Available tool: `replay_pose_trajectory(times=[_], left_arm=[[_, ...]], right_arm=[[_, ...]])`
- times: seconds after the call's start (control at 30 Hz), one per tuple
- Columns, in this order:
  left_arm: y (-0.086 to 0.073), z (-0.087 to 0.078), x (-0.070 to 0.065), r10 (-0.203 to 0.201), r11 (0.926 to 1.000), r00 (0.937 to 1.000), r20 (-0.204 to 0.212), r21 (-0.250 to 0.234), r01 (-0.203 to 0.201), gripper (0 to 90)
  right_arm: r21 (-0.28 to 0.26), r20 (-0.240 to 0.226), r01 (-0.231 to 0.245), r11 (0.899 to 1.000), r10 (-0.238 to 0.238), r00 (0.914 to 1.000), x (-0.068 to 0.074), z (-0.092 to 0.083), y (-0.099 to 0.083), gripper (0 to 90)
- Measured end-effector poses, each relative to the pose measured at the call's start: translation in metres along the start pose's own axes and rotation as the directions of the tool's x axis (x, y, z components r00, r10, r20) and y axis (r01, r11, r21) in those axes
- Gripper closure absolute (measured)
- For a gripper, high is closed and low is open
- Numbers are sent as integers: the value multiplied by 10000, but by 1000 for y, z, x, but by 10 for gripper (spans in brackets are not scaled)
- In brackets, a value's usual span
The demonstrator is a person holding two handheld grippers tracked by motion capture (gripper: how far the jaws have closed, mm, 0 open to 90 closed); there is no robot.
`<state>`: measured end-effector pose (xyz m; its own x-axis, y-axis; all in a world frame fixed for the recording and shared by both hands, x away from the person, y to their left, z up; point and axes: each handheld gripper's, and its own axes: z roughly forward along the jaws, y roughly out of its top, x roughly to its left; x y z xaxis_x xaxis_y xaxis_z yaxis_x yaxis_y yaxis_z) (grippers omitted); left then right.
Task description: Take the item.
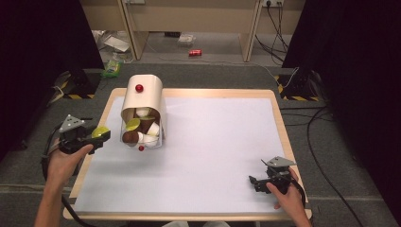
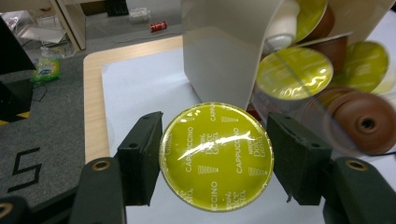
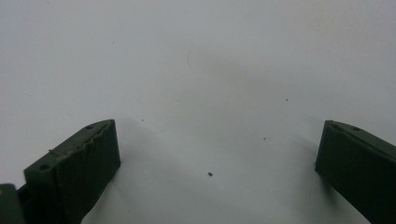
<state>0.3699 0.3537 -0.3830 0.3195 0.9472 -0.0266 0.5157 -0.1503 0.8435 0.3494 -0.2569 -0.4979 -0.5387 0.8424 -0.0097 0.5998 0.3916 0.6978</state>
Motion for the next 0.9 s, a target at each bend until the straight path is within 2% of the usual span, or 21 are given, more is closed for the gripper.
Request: replay_pose_trajectory(times=[0.13, 0.53, 0.9], left_arm=[[-8, 8, 0, 39, 9998, 9998, -185, 202, -35, 381], [-27, 28, 10, -433, 9975, 9988, -222, 550, 445, 381], [-29, 45, 15, -538, 9956, 9975, -448, 742, 570, 381]], right_arm=[[-10, 2, -4, 10000, 4, 10000, 0, 0, 0, 2], [-1, 5, 9, 10000, -9, 10000, 0, 0, 0, 2], [7, 4, 2, 10000, -2, 10000, 0, 0, 0, 2]])
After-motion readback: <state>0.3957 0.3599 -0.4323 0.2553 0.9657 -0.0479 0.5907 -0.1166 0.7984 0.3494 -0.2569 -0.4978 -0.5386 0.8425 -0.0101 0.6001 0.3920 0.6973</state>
